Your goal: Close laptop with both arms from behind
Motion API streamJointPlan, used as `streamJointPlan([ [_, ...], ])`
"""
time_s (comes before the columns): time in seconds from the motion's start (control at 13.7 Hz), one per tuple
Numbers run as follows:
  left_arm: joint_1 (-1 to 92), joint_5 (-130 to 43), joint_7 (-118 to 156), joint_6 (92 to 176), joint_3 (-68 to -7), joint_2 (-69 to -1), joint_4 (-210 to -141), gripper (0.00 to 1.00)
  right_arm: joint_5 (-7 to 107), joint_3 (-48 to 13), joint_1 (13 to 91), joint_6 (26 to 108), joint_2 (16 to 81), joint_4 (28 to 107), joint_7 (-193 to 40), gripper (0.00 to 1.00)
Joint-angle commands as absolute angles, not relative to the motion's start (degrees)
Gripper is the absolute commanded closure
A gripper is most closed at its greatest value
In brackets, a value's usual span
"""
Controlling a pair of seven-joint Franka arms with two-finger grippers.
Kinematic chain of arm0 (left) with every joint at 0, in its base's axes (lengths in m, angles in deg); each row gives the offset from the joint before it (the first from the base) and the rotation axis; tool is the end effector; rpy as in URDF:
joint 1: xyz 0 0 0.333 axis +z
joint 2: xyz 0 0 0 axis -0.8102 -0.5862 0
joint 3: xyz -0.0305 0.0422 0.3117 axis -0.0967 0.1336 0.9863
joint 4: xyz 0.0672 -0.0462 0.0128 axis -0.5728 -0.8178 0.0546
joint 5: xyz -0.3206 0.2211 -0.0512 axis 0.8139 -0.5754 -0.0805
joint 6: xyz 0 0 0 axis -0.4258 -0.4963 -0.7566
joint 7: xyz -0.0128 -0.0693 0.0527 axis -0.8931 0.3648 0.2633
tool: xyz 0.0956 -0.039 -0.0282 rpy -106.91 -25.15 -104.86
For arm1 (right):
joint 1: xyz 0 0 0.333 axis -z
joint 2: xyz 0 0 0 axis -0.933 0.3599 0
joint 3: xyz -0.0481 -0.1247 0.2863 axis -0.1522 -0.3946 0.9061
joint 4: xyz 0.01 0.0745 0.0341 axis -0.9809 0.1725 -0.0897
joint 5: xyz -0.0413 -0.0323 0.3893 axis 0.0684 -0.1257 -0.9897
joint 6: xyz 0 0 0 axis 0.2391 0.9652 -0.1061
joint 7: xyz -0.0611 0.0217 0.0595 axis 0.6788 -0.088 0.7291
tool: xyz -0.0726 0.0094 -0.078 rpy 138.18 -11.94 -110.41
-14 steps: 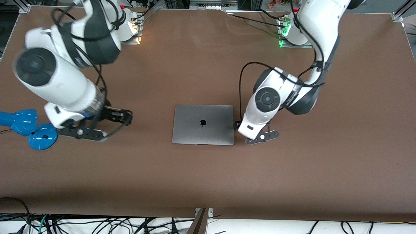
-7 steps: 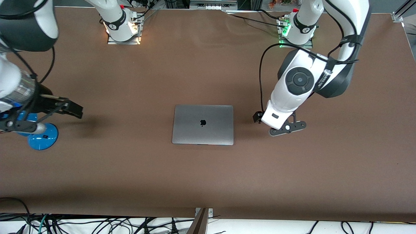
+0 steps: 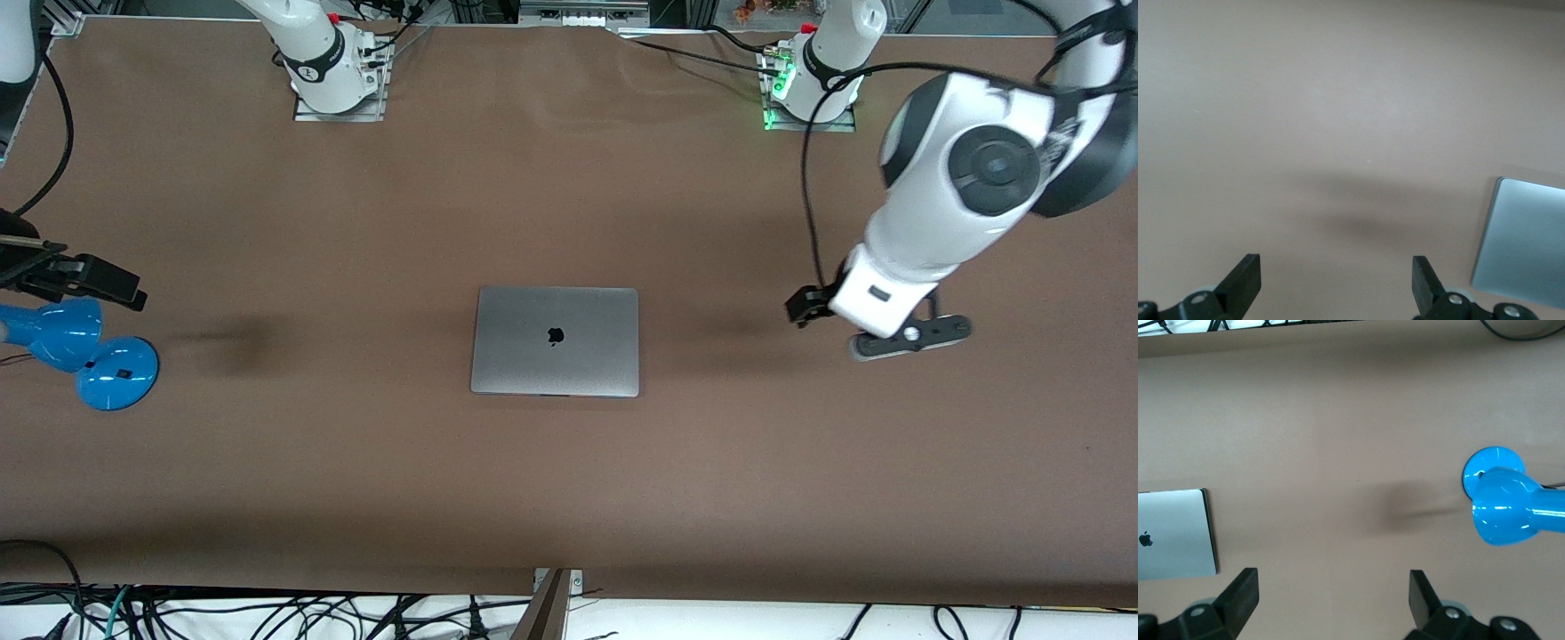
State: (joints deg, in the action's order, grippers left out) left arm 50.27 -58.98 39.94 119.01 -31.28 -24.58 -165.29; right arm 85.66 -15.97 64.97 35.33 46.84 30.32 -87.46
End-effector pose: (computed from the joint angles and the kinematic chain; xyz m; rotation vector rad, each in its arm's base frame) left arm 0.6208 -0.1514 0.4977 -3.0674 -0.2918 0.0000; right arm 0.6543 0.0143 0.6181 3.1315 -0.1517 0.0189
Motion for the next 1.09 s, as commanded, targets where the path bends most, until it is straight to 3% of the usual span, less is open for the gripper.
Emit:
streamJointPlan([
  [0.0, 53.7, -59.3, 35.1, 118.1, -32.1, -21.5, -166.8, 0.0, 86.2, -14.5, 67.1, 36.9, 43.7, 35.4, -83.5, 0.0],
  [0.22, 53.3, -58.7, 32.0, 116.0, -30.3, -20.1, -166.8, 0.0, 86.4, -14.4, 67.4, 38.9, 43.0, 37.7, -82.6, 0.0],
  [0.51, 48.4, -51.3, 25.5, 110.6, -21.6, -15.1, -167.6, 0.0, 86.3, -14.0, 67.4, 40.3, 43.0, 40.2, -82.1, 0.0],
  [0.73, 48.5, -51.8, 22.4, 106.8, -21.2, -11.5, -168.3, 0.0, 86.2, -12.0, 67.4, 41.0, 43.0, 41.2, -82.1, 0.0],
  [1.02, 48.4, -53.0, 20.7, 109.7, -21.2, -5.1, -176.4, 0.0, 85.6, -11.2, 67.4, 41.4, 43.0, 43.3, -82.3, 0.0],
])
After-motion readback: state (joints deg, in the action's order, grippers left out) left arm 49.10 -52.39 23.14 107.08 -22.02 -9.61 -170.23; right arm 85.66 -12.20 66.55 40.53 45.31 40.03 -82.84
